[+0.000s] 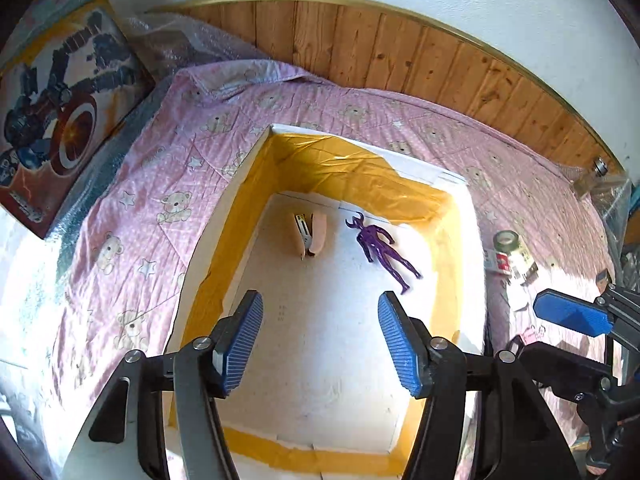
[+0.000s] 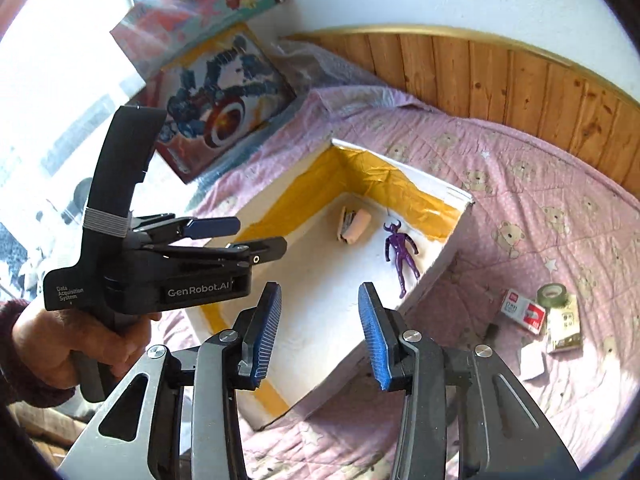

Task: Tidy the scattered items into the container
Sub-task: 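Move both open tools back over the items on the bedspread, then grasp the black glasses with the right tool while the left tool grasps the black marker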

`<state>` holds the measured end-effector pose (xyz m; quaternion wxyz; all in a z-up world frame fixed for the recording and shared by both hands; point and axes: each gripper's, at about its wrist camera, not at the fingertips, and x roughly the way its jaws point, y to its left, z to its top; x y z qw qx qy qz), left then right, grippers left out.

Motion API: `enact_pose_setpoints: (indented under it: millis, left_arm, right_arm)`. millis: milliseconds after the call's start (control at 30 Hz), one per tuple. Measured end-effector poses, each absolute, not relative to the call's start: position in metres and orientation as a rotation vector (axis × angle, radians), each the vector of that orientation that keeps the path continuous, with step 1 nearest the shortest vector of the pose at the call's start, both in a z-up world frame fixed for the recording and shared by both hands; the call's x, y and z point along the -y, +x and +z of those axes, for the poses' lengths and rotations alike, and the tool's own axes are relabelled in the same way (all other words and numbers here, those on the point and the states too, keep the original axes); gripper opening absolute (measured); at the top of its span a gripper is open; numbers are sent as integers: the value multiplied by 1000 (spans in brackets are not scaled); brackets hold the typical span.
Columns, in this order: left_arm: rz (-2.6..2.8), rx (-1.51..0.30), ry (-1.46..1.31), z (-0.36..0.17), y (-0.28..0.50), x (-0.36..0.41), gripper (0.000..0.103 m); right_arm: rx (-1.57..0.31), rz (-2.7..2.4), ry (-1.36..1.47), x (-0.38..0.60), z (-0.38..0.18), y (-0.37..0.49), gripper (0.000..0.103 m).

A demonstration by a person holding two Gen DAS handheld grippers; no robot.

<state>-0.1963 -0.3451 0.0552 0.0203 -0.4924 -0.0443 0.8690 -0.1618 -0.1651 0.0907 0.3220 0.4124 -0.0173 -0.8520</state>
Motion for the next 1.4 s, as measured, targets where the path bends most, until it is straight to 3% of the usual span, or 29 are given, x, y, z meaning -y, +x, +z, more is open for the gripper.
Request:
enact_pose_setpoints:
  millis: [100,300,733,933,1133,1400]
  left_arm:
    - [2726,85,-1477,63,-162,323,67]
    - [2688,67,-1435,55,-104,270,68]
    - [2538,186,-1451,23,-40,188,68]
    - [2425,153,-1490,4,-47,150,68]
    - [2390,152,-1551,-22,-78,129,68]
    - [2425,164,-1635,-50,-160,130,68]
  right_arm:
    - [137,-2295,1004,136,78,-121,48]
    - [150,-2402,999,82,51,-50,48]
    - [400,-2595,1072,-21,19,8,48]
    - [446,-2662,1152,-58,-1,12,48]
    - [273,-2673,1212,-64,-14,-16,49]
    - [-329,-2503,1264,-15,-35,-95,54]
